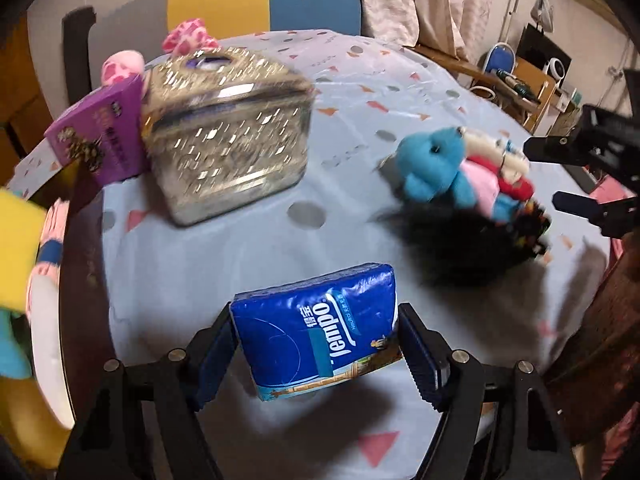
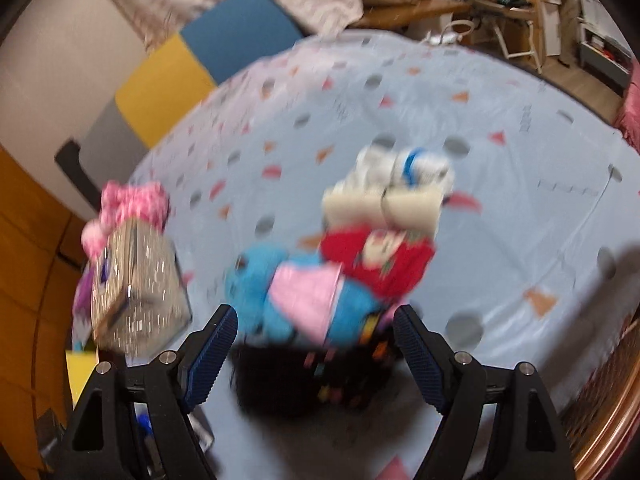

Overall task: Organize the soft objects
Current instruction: 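Grasp the blue Tempo tissue pack with the left tool and lift, then hold the tissue pack with left tool while right tool grasps black beaded hair toy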

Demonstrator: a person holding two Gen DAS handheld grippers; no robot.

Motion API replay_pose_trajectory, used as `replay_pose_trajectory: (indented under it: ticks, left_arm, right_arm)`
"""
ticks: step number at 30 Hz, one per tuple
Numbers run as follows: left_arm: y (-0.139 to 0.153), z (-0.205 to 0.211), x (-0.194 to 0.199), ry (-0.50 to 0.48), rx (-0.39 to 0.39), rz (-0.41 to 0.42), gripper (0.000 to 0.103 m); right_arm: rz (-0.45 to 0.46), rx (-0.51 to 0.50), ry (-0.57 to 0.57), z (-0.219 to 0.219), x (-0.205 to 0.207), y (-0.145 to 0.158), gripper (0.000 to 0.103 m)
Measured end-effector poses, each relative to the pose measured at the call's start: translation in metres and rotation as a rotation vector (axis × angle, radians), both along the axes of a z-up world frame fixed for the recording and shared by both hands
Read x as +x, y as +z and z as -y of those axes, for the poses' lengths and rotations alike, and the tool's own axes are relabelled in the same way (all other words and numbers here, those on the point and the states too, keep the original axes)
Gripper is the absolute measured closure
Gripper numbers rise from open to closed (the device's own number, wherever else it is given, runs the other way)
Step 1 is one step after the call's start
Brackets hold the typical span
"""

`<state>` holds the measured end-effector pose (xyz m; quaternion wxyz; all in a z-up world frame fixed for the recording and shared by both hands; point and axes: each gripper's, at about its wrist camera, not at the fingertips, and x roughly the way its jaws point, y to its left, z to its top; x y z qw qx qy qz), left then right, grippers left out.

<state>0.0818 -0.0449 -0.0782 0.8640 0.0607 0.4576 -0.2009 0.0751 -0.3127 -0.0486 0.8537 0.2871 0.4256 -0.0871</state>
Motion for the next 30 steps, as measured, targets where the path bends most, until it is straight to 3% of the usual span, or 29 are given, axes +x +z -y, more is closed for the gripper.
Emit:
replay_pose_trajectory:
  ticks: [2,8,12,13,14,18,25,30]
  left_arm:
    - [-0.009,-0.006,-0.004,0.005,0.011,0.004,0.026]
    - [-0.026,-0.021,-0.001,0.026,-0.094,-0.024,0.026]
    - [-0.027,-0.020,-0.007,0.021,-0.086,0.010,0.026]
    - [-0.029,-0.023,-0.007,0.023,-0.101,0.009,0.026]
    - [-0.028,-0.022,-0.007,0.022,-0.106,0.011,0.026]
    - [-0.029,-0.025,-0.008,0.020,-0.123,0.019,0.025]
    - [-0.029,-0.024,-0.013,0.021,-0.112,0.040,0.027]
    - [-0.028,-0.023,-0.014,0.024,-0.101,0.045,0.028]
  right_arm:
    - [-0.036,-0.013,-0.013,-0.011,-0.008,-0.006,0.021]
    - [-0.133,0.014,-0.086,-0.018,-0.016,-0.034,0.021]
    - [-0.118,0.039,-0.148,-0.008,-0.010,-0.051,0.025]
    - [-0.130,0.055,-0.149,-0.007,-0.006,-0.060,0.045]
    - [-0.135,0.055,-0.150,-0.006,-0.003,-0.063,0.049]
    - [-0.099,-0.019,-0.093,-0.014,-0.001,-0.062,0.051]
    - [-0.070,-0.045,-0.065,-0.016,-0.004,-0.064,0.049]
    - [-0.048,-0.089,-0.035,-0.023,-0.011,-0.062,0.055]
